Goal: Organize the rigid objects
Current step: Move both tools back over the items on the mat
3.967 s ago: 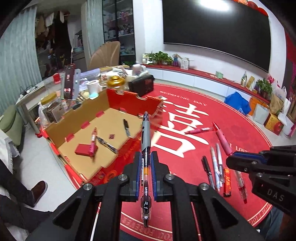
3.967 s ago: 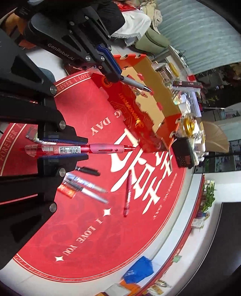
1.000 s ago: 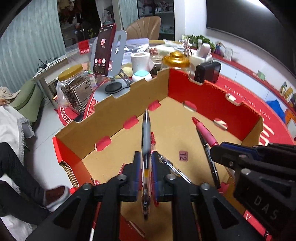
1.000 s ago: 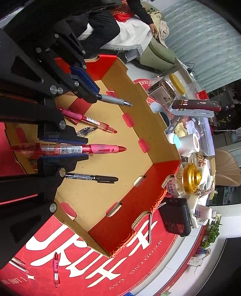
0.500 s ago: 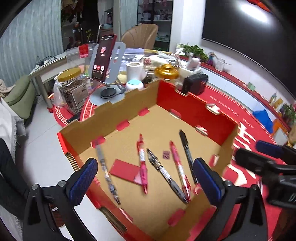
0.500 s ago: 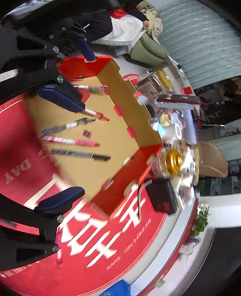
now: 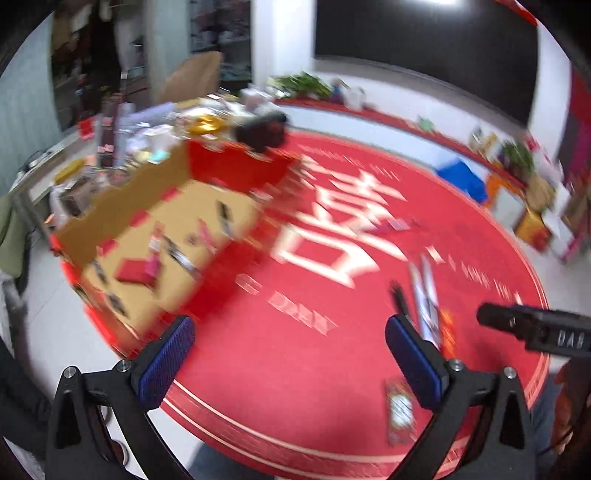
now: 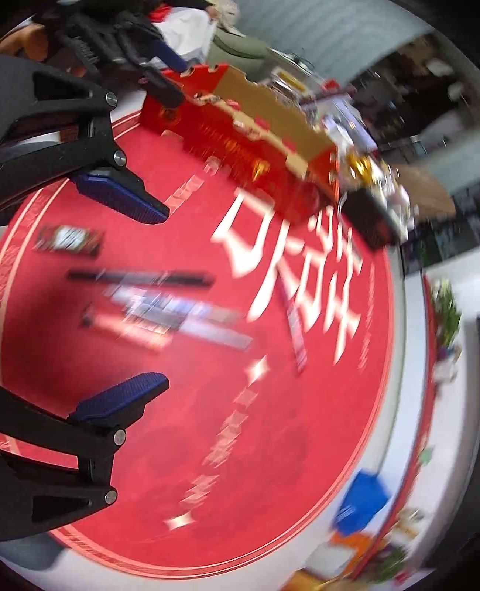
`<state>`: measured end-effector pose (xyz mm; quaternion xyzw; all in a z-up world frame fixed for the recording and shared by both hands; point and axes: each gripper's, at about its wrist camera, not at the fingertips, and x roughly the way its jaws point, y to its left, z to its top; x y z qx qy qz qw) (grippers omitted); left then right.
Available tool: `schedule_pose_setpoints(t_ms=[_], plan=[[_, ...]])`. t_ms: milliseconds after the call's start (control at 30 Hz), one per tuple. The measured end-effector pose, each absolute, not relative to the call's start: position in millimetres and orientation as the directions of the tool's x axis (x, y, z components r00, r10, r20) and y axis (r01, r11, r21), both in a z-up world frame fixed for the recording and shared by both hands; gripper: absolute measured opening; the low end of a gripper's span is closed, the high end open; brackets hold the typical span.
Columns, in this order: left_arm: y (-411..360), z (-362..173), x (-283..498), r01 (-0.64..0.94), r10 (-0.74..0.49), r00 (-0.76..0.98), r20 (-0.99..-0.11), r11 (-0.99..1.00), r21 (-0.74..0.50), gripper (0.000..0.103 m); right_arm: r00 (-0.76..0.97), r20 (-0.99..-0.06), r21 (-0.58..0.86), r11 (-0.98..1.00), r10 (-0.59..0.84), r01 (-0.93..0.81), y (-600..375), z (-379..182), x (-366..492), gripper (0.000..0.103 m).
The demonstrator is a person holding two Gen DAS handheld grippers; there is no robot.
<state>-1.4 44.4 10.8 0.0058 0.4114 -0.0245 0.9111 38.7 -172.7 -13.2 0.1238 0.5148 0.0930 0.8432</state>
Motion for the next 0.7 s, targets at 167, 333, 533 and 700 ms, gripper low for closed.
schedule_pose_setpoints(t_ms=[167, 333, 533, 700], plan=[[-11, -21, -27, 0.159, -0.068, 0.600, -0.797, 0.987, 0.035, 0.103, 0.421, -0.862, 0.324, 0.945, 0.283, 0.028, -207, -31, 8, 0.084], [-25, -50, -36, 0.130, 0.003, 0.556, -0.831, 0.987, 0.090, 0.103, 0.410, -0.860, 0.347, 0.937, 0.304, 0.034, -222, -39, -11, 0.084], [-23, -70, -32, 0.105, 0.053, 0.522, -0.851, 0.986, 0.126, 0.103, 0.410, -0.854, 0.364, 0.931, 0.322, 0.028, -227, -41, -19, 0.084], [-6, -71, -14, 0.050, 0.103, 0.565, -0.819, 0.986, 0.158, 0.103, 0.402, -0.862, 0.343, 0.939, 0.310, 0.011, -222, -44, -18, 0.084]])
